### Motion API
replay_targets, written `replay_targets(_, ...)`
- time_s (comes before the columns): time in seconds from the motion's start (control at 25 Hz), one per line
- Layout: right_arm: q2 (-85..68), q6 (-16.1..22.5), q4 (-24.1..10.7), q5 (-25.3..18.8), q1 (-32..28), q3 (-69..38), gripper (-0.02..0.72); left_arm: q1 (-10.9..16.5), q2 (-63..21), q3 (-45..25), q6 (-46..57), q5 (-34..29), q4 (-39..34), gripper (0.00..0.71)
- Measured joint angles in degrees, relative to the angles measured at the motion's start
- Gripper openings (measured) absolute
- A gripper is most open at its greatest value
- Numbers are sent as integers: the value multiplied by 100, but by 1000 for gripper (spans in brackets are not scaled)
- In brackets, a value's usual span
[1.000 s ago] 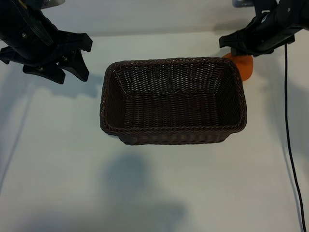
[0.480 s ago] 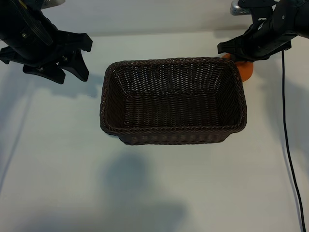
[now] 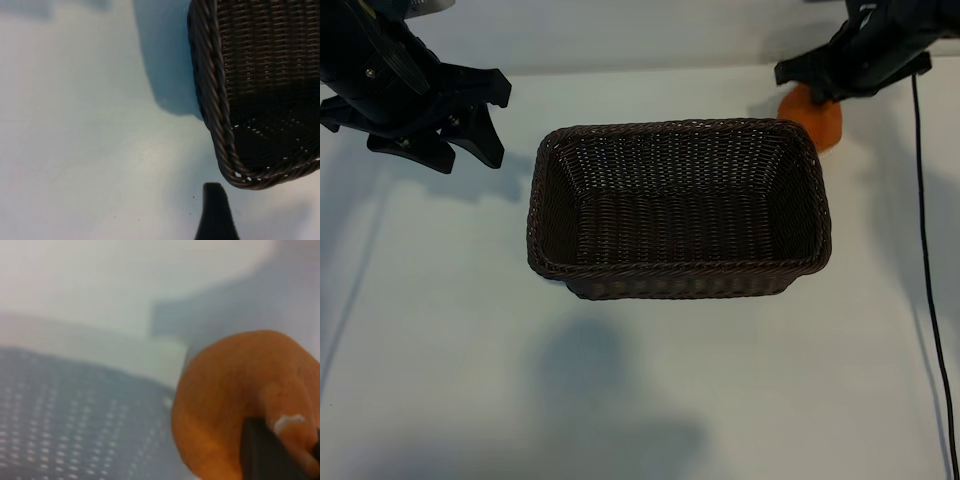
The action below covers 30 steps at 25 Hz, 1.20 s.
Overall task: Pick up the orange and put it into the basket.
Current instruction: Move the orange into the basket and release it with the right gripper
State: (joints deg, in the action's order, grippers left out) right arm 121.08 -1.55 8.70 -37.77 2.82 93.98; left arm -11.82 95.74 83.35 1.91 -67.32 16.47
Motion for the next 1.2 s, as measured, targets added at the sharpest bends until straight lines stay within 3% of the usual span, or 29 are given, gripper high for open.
replay_targets(0.52,-841,-335,-41,-2191,-358,748,109,0,0,0,-2,0,0,526)
replay_targets(1.0,-1419,-480,-27,-3184,-358,760,109,0,0,0,-2,0,0,526)
replay_targets(1.2,-1659,-546,-22,-3249,-358,760,109,0,0,0,-19,0,0,526)
